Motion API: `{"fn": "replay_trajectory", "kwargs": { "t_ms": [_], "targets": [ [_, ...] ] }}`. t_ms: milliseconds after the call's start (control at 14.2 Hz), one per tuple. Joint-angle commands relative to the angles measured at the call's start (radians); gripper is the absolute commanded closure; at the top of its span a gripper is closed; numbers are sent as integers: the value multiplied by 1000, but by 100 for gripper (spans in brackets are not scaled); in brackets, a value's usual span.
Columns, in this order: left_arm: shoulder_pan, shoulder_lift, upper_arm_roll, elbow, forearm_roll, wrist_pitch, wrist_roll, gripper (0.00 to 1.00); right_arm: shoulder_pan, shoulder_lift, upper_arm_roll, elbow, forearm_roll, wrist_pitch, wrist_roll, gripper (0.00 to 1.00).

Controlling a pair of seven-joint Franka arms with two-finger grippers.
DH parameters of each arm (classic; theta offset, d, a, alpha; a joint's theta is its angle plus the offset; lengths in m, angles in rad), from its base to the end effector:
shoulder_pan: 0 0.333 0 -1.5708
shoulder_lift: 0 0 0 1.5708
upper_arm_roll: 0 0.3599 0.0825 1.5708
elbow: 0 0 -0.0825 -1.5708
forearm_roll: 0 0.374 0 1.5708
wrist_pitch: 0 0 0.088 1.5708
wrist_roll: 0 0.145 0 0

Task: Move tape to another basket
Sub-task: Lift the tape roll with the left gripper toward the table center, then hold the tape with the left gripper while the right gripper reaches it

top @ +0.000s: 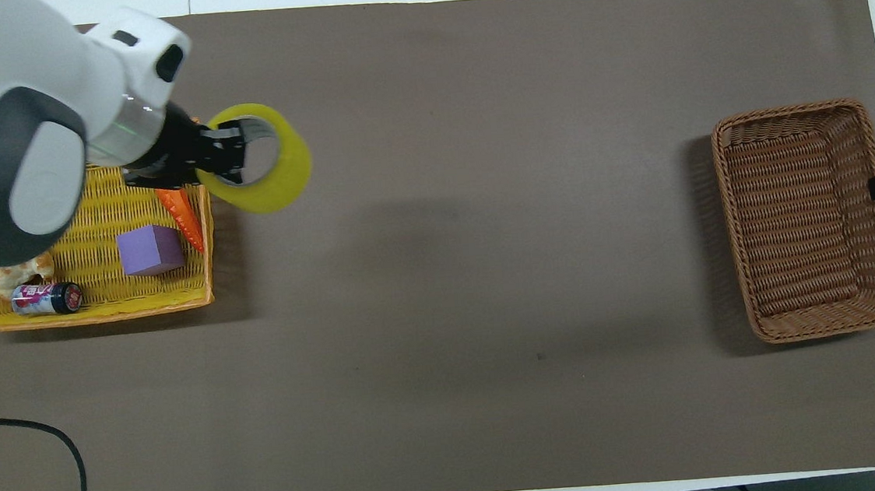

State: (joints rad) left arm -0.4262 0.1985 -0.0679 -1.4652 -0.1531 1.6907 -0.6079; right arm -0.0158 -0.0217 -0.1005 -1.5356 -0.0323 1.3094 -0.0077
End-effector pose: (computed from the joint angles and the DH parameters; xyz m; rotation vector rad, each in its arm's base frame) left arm 0.5415 -0.3102 0.5765 2.9782 0.1962 -0.0948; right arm 0.4961 -0.0639 0.6384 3.1030 -0.1763 -0.3213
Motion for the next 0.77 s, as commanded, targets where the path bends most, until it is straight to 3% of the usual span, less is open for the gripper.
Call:
{"fn": "replay_trajectory", "kwargs": {
  "t_ms": [0, 281, 422, 704],
  "targets": [
    [-16, 7, 22, 45, -32, 10, -20, 100, -10, -26, 8, -26, 23, -29, -50, 0],
    [-16, 7, 22, 39, -39, 32, -21, 100, -43, -26, -1, -76, 477, 54, -113, 0],
    [-11, 4, 23, 34, -36, 30, -18, 100, -30, -27, 10, -150, 700, 172, -110, 0],
    [-6, -2, 25, 13, -34, 35, -15, 100, 115, 28, 12, -277, 1070, 410, -127, 0]
  ]
}}
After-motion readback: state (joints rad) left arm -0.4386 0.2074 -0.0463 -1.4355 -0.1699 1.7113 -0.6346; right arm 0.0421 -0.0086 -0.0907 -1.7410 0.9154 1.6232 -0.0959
